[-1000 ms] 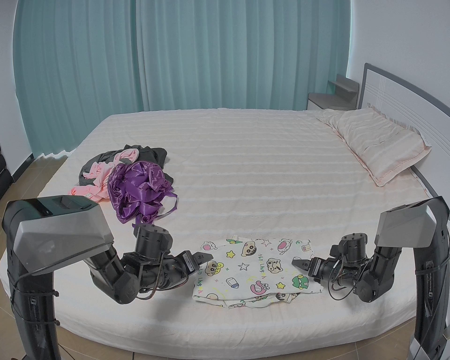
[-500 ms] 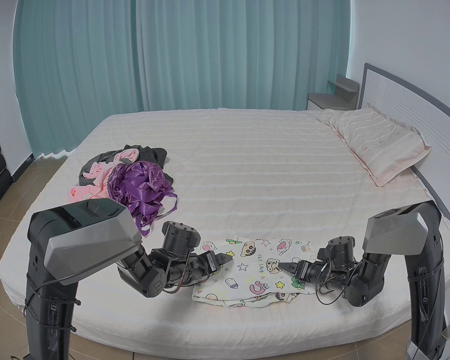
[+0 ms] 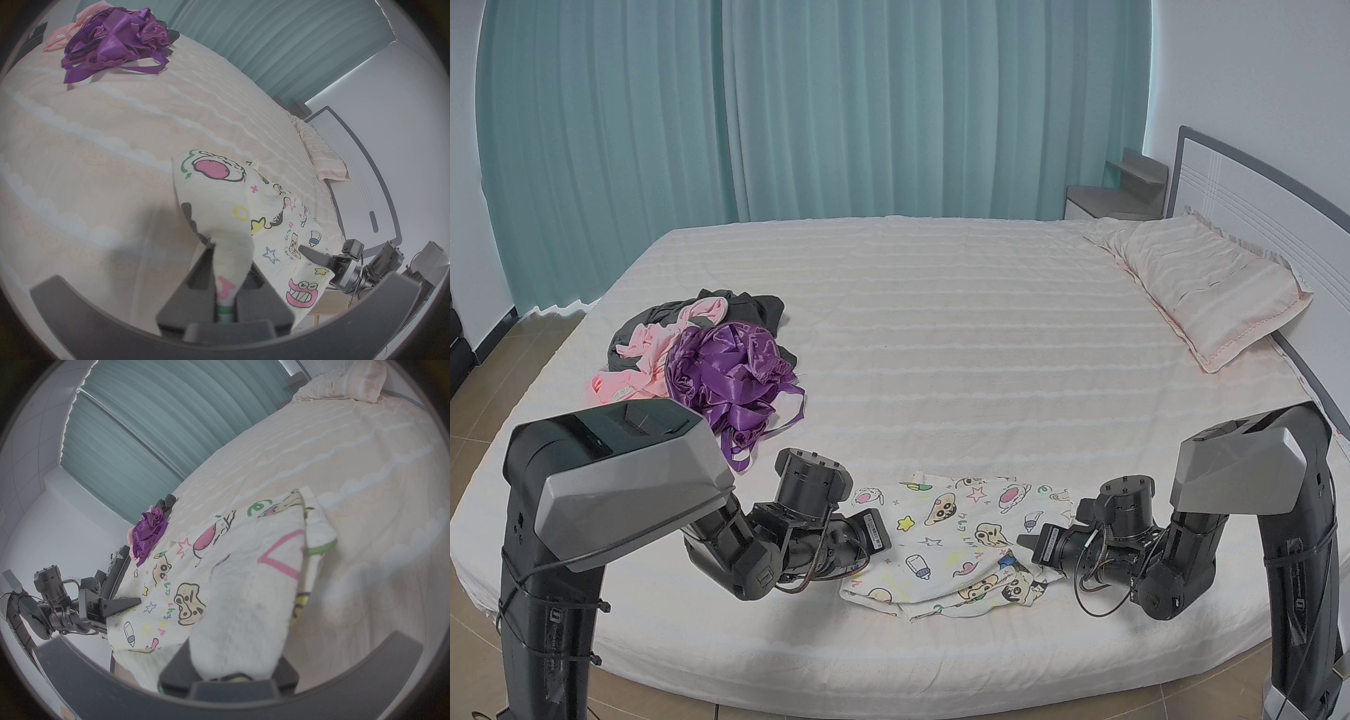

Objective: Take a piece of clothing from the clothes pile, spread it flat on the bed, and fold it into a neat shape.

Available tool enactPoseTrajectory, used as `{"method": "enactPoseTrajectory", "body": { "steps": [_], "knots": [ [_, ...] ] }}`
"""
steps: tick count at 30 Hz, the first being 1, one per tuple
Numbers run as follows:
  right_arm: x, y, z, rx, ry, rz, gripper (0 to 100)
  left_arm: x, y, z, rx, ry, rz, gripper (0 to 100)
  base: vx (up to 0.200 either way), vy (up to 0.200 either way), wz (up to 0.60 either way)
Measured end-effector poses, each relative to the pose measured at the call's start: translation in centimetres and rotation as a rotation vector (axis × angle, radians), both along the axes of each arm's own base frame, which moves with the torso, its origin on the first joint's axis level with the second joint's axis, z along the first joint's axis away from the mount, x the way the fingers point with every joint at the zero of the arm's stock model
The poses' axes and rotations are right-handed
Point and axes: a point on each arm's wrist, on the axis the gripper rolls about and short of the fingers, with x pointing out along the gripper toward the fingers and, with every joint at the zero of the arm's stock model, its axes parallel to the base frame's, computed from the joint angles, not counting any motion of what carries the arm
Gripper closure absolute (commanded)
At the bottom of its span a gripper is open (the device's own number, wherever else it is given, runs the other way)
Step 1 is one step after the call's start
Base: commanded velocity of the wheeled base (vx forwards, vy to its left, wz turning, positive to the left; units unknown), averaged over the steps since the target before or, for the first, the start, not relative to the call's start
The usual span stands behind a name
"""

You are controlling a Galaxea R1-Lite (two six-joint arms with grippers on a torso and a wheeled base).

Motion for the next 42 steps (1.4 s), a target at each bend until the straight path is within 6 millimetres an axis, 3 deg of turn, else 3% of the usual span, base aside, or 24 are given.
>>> {"method": "enactPoseTrajectory", "body": {
  "steps": [12,27,42],
  "knots": [
    [-1.4,0.7,1.1,0.024,0.017,0.006,100,-0.4,1.4,1.2,-0.115,-0.037,0.098,100,0.000,0.000,0.00],
    [-1.4,1.5,1.8,0.029,-0.013,0.023,100,-1.0,3.3,1.7,-0.128,-0.045,0.128,100,0.000,0.200,0.00],
    [-1.4,2.0,2.5,0.032,-0.037,0.030,100,-1.4,3.7,2.2,-0.126,-0.047,0.136,100,0.000,0.200,0.00]
  ]
}}
